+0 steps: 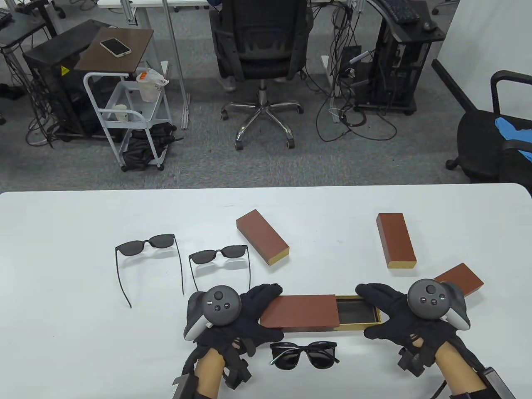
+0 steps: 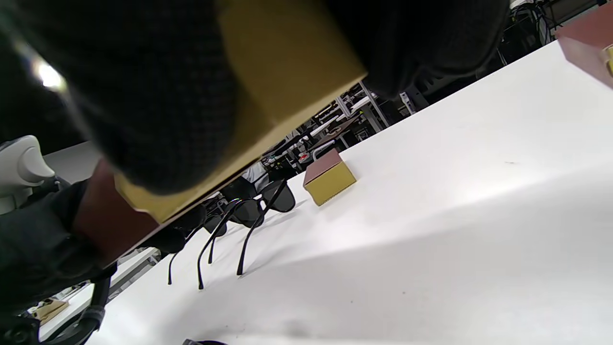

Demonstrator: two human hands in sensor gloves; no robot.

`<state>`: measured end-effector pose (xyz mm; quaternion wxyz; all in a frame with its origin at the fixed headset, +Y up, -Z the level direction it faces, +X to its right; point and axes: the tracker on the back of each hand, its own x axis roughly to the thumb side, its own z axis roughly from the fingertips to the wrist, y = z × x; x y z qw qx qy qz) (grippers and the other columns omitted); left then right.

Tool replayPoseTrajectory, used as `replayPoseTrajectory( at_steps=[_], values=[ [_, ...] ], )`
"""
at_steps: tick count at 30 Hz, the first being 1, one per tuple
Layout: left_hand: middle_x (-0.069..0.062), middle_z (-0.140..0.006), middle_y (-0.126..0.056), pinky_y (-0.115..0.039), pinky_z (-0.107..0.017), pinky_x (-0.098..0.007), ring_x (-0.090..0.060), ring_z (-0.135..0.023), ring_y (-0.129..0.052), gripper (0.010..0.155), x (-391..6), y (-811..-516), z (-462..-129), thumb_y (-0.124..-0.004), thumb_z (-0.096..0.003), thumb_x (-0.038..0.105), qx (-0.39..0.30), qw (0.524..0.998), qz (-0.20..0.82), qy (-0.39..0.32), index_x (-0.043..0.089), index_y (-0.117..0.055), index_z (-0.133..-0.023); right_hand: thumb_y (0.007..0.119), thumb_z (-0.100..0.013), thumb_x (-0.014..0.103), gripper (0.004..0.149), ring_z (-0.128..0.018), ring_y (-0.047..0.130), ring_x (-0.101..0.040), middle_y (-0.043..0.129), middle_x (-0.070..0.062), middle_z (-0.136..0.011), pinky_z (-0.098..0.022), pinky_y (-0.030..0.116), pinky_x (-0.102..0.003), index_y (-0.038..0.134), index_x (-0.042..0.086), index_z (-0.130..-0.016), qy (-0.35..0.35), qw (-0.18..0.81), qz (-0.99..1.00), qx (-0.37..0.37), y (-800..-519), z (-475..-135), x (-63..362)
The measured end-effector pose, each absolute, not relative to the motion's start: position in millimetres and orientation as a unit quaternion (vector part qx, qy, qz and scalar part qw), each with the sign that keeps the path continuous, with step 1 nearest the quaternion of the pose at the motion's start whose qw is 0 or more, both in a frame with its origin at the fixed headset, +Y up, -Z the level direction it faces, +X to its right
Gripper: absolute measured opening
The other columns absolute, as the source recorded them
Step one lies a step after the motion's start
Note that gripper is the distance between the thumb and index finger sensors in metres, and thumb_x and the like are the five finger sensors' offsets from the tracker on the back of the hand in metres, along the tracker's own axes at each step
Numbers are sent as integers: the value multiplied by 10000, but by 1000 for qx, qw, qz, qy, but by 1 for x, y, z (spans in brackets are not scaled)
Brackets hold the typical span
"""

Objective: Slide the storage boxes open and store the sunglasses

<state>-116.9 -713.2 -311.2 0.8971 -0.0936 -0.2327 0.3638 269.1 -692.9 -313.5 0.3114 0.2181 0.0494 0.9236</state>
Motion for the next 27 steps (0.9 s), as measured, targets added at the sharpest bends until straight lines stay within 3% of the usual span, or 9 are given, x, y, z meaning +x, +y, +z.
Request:
replayPoseTrajectory(
  at_steps=[6, 8, 10, 13, 16, 22, 27],
  values=[
    [-78, -1168, -560, -692, -666, -597, -382, -1027, -690, 949, -121, -716, -312, -1012, -320, 501, -101, 892, 389, -206, 349, -516, -1114, 1027, -199, 394, 809, -844, 784, -369, 667, -59, -986, -633, 717, -497, 646, 311, -908, 26, 341, 916, 210, -690, -314, 277],
    [-84, -1174, -544, -693, -660, -598, -381, -1021, -693, 986, -123, -717, -311, -974, -329, 582, -98, 880, 422, -196, 338, -458, -1132, 1028, -199, 389, 807, -843, 786, -368, 668, -56, -987, -632, 721, -492, 647, 311, -907, 12, 351, 913, 208, -688, -314, 279],
    [-113, -1186, -511, -710, -643, -574, -374, -1011, -697, 961, -126, -720, -311, -850, -388, 683, -105, 861, 466, -172, 353, -369, -1150, 1030, -199, 387, 808, -842, 786, -368, 670, -57, -986, -628, 724, -490, 647, 310, -906, 2, 364, 908, 207, -686, -313, 281],
    [-130, -1135, -584, -766, -567, -522, -338, -904, -808, 915, -127, -730, -311, -799, -440, 634, -104, 799, 584, -95, 293, -323, -1143, 1027, -204, 389, 810, -842, 784, -368, 665, -57, -989, -629, 723, -487, 639, 309, -910, -6, 380, 901, 208, -684, -313, 282],
    [-130, -1094, -649, -783, -536, -496, -317, -843, -856, 876, -125, -743, -311, -744, -482, 628, -155, 723, 670, -62, 268, -294, -1142, 1025, -206, 391, 809, -844, 782, -364, 665, -55, -990, -628, 723, -484, 637, 311, -911, -17, 387, 898, 209, -682, -312, 282],
    [-116, -1007, -721, -795, -485, -454, -288, -736, -898, 775, -117, -761, -309, -616, -541, 569, -230, 606, 759, -53, 256, -247, -1146, 1019, -210, 393, 812, -846, 777, -366, 663, -63, -993, -632, 717, -483, 627, 305, -916, -24, 407, 889, 207, -682, -310, 280],
    [-112, -919, -776, -822, -388, -394, -260, -625, -927, 736, -122, -754, -310, -545, -538, 570, -175, 666, 724, -31, 225, -315, -1146, 1014, -203, 433, 820, -835, 794, -360, 673, -76, -982, -624, 726, -478, 627, 306, -916, -34, 400, 891, 213, -688, -308, 273]
  ],
)
